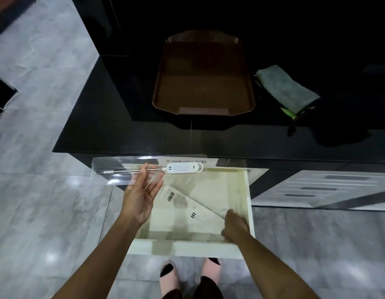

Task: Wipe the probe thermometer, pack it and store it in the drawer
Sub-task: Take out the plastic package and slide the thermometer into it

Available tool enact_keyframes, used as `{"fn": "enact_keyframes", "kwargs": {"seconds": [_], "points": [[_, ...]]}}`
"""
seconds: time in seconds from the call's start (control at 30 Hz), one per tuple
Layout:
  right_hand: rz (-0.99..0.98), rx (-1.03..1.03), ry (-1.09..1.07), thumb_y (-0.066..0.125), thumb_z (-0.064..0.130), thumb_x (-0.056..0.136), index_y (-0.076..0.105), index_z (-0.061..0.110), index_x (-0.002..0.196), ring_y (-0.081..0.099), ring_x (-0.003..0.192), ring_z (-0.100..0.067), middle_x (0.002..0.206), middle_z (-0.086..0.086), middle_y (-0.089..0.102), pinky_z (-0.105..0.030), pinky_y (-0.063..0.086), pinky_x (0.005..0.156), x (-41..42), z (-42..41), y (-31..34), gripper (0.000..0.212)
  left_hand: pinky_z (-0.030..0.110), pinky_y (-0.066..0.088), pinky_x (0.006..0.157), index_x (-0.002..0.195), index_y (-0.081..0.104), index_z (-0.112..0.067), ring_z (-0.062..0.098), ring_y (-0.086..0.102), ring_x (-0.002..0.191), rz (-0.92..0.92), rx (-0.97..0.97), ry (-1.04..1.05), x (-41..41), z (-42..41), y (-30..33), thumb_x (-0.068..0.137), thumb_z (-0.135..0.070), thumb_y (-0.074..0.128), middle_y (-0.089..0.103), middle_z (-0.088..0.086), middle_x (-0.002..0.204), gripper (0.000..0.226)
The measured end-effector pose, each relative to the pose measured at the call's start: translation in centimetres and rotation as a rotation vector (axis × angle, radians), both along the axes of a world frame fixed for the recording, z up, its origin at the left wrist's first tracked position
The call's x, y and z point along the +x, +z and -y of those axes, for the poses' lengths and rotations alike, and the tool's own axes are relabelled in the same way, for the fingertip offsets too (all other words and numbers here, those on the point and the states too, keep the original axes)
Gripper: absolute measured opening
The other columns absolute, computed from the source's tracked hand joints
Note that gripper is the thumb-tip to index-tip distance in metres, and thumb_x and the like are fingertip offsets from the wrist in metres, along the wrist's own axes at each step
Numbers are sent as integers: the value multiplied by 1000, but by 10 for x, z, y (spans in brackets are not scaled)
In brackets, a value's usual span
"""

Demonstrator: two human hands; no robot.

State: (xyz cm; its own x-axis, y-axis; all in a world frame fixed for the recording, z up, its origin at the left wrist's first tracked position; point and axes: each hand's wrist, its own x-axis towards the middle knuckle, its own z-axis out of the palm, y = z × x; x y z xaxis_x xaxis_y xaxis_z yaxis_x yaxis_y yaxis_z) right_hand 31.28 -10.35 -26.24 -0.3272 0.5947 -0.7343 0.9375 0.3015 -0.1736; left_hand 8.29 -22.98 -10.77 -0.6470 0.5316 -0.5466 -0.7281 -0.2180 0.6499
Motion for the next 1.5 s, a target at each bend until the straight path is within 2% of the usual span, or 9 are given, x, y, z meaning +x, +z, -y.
{"fn": "enact_keyframes", "kwargs": {"seconds": [0.07,0.17,0.23,0.33,0.5,0.73,0.97,1.17,1.5], "points": [[-83,-90,-1,62,11,89,57,11,102,61,66,-15,82,-4,59,-12,41,44,-4,-6,20,14,24,59,64,118,58,-12,16,73,78,14,-4,13,1,-1,5,94,-19,53,75,4,87,25],[-301,-186,-164,65,1,83,53,13,89,63,73,-28,88,-18,63,-25,44,54,-7,-19,51,19,25,60,65,116,57,-11,14,73,74,25,2,27,-3,0,16,95,-19,53,74,3,83,23],[-442,-196,-301,61,-1,83,59,10,85,54,62,-21,77,-14,58,-27,45,54,-7,-27,76,11,24,59,62,108,59,-12,14,73,71,26,4,48,-7,1,21,96,-18,50,70,5,92,15],[-615,-203,-482,62,10,87,50,16,64,47,62,-13,69,-4,45,-28,52,58,-8,-39,111,27,24,59,62,98,59,-16,14,73,72,0,-5,58,-9,5,26,97,-17,49,64,5,105,10],[-879,-121,-598,55,23,97,61,19,86,65,80,-20,84,-4,63,-39,58,68,-8,-67,176,13,28,60,66,104,60,-16,16,73,74,-13,-13,34,-16,8,43,97,-16,48,65,5,106,14],[-1210,78,-886,54,19,97,64,17,87,64,79,-20,82,-6,66,-34,55,61,13,-109,252,14,39,45,99,133,48,-8,26,59,109,-144,-5,-10,-42,4,79,99,-18,44,59,9,124,36],[-1448,107,-1136,52,23,98,62,18,99,62,88,-18,92,-4,66,-30,51,63,13,-113,265,11,35,48,91,130,49,-6,23,64,101,-185,29,-45,-49,-4,91,98,-22,45,61,10,121,36],[-1479,141,-1212,51,25,99,58,11,117,62,99,-22,101,-6,65,-33,54,70,8,-110,262,24,35,52,87,110,60,-11,17,66,92,-180,57,-75,-54,-13,99,98,-22,45,65,6,100,22],[-1474,176,-1225,50,25,100,59,14,108,61,100,-24,102,-8,64,-31,54,66,9,-110,261,17,35,51,87,130,51,-9,22,64,105,-245,93,-109,-66,-23,107,98,-24,45,65,6,117,36]]}}
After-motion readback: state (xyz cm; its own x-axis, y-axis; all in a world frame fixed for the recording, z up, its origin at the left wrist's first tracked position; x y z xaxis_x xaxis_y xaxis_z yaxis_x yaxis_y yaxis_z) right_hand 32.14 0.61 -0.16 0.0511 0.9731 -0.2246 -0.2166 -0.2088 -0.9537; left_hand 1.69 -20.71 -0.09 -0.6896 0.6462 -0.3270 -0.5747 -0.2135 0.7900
